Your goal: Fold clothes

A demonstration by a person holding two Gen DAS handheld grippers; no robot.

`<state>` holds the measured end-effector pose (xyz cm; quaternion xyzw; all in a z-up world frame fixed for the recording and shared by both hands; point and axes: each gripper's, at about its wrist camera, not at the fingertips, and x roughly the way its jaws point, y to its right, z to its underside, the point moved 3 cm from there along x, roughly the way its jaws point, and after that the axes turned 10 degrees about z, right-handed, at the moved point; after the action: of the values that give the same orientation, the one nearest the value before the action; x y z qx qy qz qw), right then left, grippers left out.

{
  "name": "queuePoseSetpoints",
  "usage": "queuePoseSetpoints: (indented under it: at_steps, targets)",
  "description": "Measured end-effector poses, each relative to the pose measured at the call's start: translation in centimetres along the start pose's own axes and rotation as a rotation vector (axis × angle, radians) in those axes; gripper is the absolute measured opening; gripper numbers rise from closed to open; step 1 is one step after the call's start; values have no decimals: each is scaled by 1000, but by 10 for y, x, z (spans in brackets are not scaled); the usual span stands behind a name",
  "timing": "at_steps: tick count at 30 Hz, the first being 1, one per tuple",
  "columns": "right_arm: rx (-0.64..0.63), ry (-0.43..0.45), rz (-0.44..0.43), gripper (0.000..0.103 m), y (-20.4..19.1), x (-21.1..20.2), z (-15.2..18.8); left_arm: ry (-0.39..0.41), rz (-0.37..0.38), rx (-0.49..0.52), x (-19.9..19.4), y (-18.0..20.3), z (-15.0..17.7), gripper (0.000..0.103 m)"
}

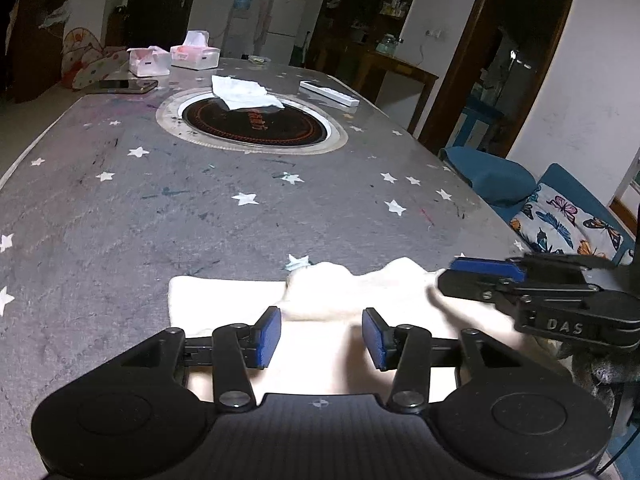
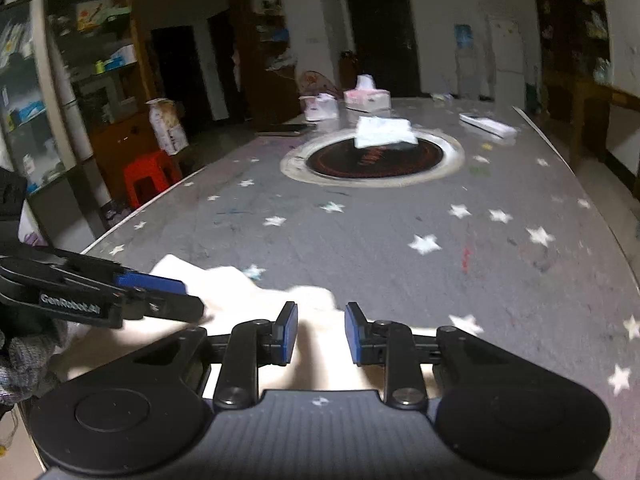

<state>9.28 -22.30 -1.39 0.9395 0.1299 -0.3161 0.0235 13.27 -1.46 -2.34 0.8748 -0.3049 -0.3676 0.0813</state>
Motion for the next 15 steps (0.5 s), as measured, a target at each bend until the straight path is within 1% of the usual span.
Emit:
queuePoseSetpoints:
  at_steps: [2, 4, 6, 10, 15]
  targets:
    - [-35, -19, 15, 24, -9, 9, 0, 0, -5, 0, 1, 0, 0, 51]
    - [-70, -18, 45, 24, -13, 17, 0, 4, -3, -1, 2, 0, 0, 54]
    - [-79, -10, 62, 23, -13, 19, -3, 8, -8, -2, 0, 0, -1, 56]
    - [-75, 16, 43, 23, -7, -2, -7, 35, -1, 25, -14, 7, 1, 62]
    - [-137, 13, 11, 23, -10, -29, 10, 60, 16, 80, -31, 25, 12, 68]
